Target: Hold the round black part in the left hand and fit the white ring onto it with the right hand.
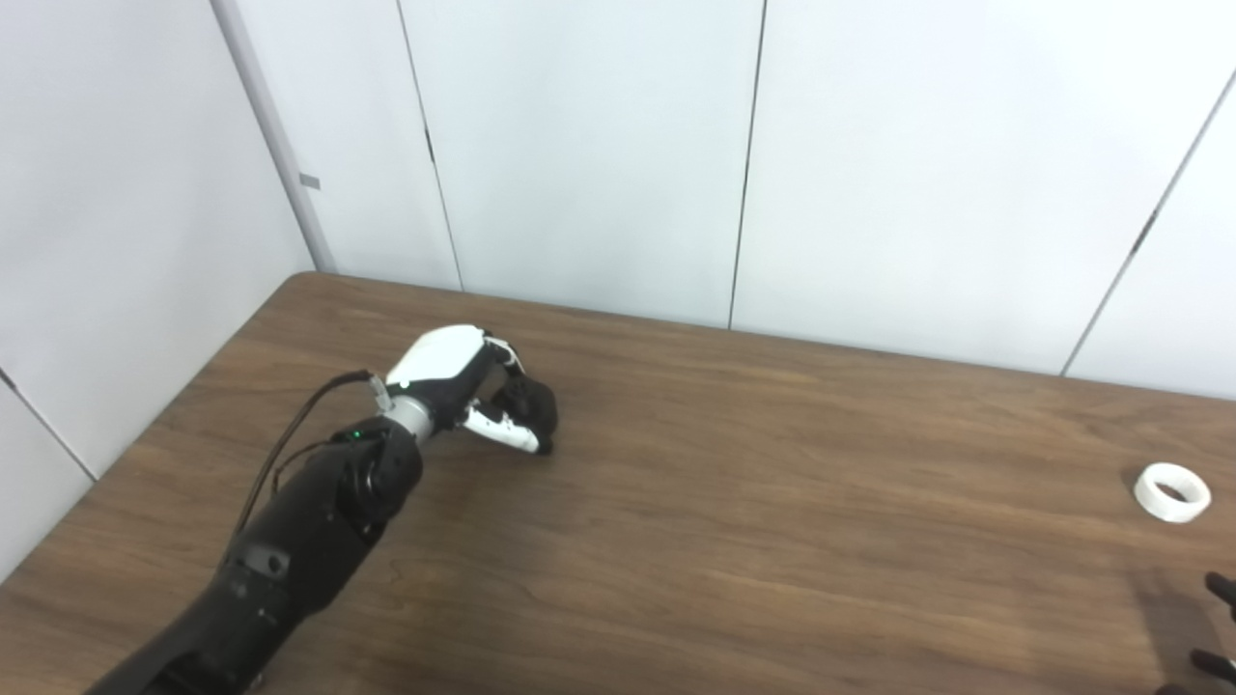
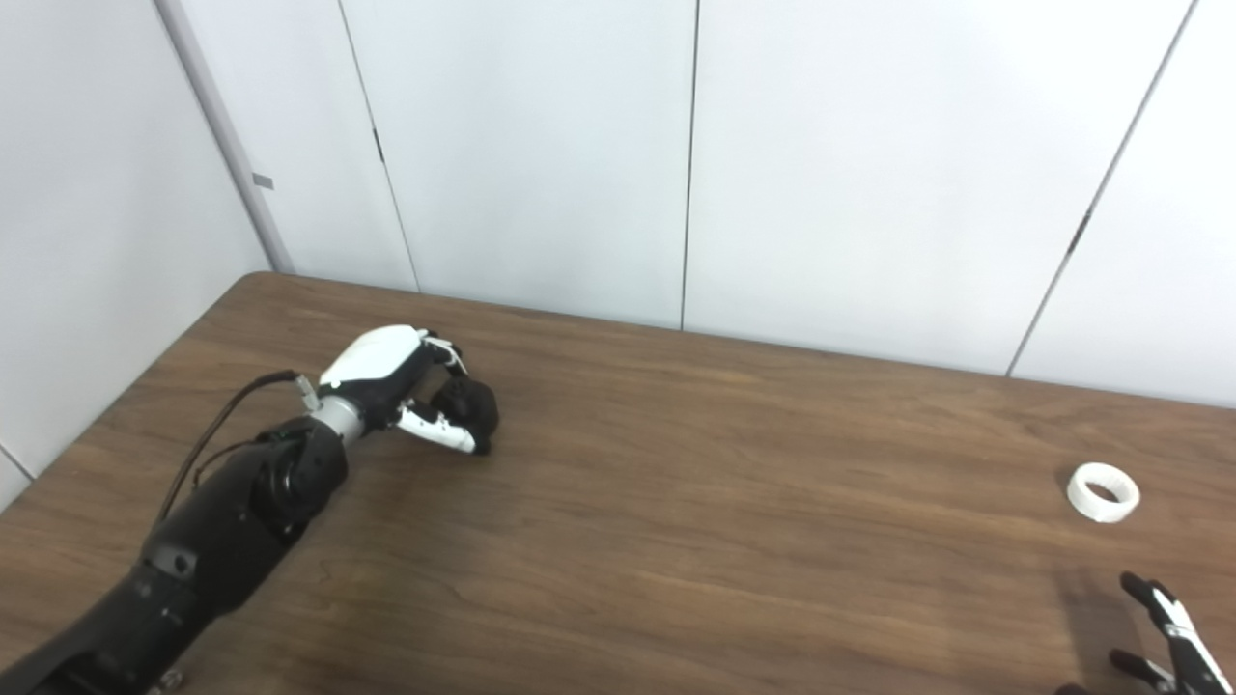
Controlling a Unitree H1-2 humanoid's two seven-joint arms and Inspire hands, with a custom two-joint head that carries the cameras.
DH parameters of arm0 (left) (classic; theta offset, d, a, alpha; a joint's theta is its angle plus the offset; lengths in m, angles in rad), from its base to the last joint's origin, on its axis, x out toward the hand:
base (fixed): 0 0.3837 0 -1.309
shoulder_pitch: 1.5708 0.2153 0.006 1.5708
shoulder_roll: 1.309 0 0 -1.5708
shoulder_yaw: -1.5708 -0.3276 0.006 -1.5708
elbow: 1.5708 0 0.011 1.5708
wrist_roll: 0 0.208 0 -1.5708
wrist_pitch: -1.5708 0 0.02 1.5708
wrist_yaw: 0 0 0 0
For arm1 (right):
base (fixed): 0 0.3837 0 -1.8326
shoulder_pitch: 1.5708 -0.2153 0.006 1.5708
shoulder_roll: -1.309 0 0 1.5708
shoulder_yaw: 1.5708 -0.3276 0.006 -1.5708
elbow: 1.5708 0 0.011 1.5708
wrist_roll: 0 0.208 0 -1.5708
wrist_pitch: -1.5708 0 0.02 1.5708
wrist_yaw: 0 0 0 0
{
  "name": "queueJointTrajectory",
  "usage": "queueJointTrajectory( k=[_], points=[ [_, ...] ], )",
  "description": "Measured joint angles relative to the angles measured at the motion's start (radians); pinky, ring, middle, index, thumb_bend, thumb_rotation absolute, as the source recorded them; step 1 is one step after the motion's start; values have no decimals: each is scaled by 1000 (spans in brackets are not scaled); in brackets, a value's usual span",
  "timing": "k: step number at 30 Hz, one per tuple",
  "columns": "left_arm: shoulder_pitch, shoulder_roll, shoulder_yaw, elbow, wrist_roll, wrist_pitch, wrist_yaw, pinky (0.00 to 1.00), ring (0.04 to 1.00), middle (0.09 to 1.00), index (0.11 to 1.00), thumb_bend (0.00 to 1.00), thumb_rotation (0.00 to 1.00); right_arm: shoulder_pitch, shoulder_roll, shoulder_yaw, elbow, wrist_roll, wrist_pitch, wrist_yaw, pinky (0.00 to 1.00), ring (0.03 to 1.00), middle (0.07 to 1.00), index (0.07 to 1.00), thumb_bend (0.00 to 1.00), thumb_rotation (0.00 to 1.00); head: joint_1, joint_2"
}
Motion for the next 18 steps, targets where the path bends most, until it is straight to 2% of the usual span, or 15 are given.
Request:
queueJointTrajectory(
  k=[6,13,16,18],
  points=[
    [41,-17,2,-72,0,-30,-7,1000,961,861,476,521,49,-23,0,1,2,-64,4,-8,997,1000,1000,918,701,525,-37,2],
    [70,-42,1,-155,0,-35,-47,1000,980,873,476,522,49,-62,0,-4,10,-132,24,-17,1000,1000,1000,907,732,518,-107,17],
    [75,-46,1,-171,-1,-61,-52,1000,989,878,475,522,50,-80,-1,-4,-3,-153,50,-17,1000,1000,1000,902,715,472,-127,21],
    [80,-52,1,-181,-1,-70,-56,1000,991,883,475,522,51,-90,-1,-3,-32,-174,77,-16,1000,1000,1000,898,710,415,-169,37]
  ],
)
